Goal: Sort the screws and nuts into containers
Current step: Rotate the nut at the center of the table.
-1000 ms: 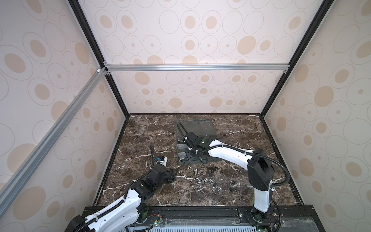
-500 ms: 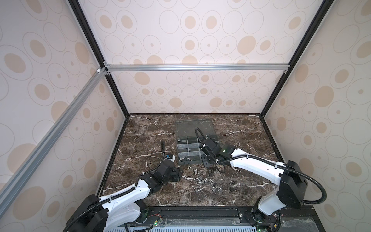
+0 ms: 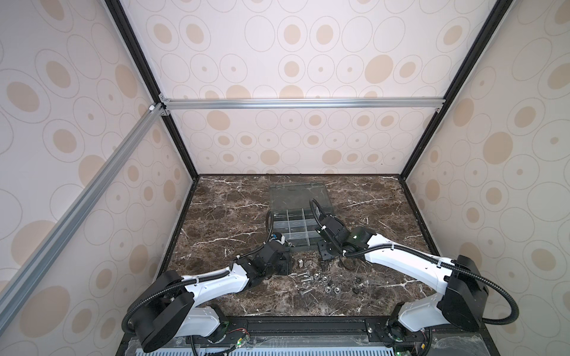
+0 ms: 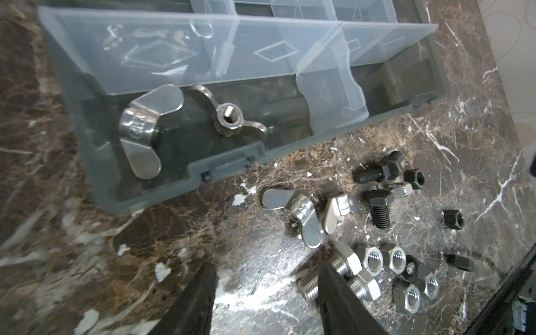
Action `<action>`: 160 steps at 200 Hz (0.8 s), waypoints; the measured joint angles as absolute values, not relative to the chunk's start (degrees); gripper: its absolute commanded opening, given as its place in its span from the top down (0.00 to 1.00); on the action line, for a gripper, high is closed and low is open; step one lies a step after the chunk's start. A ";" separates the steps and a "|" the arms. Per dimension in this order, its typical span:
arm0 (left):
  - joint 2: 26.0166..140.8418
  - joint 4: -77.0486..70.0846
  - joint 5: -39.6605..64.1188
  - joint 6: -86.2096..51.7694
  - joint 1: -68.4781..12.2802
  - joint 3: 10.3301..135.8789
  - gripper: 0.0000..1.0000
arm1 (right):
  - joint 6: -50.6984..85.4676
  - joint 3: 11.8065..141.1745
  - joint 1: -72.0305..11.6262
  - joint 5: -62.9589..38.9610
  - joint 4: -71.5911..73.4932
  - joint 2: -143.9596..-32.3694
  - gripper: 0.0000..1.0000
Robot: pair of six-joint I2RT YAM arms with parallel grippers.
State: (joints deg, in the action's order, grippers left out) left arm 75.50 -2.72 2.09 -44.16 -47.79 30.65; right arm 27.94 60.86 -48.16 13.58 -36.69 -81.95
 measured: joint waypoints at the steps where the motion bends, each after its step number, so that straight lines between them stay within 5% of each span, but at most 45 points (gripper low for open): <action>1: 75.59 -2.76 2.11 -44.16 -47.81 30.70 0.44 | 27.97 60.84 -48.14 13.58 -36.69 -81.91 0.60; 160: 92.14 -4.21 3.27 -43.64 -50.11 41.85 0.55 | 29.95 56.31 -47.86 13.82 -36.86 -77.12 0.60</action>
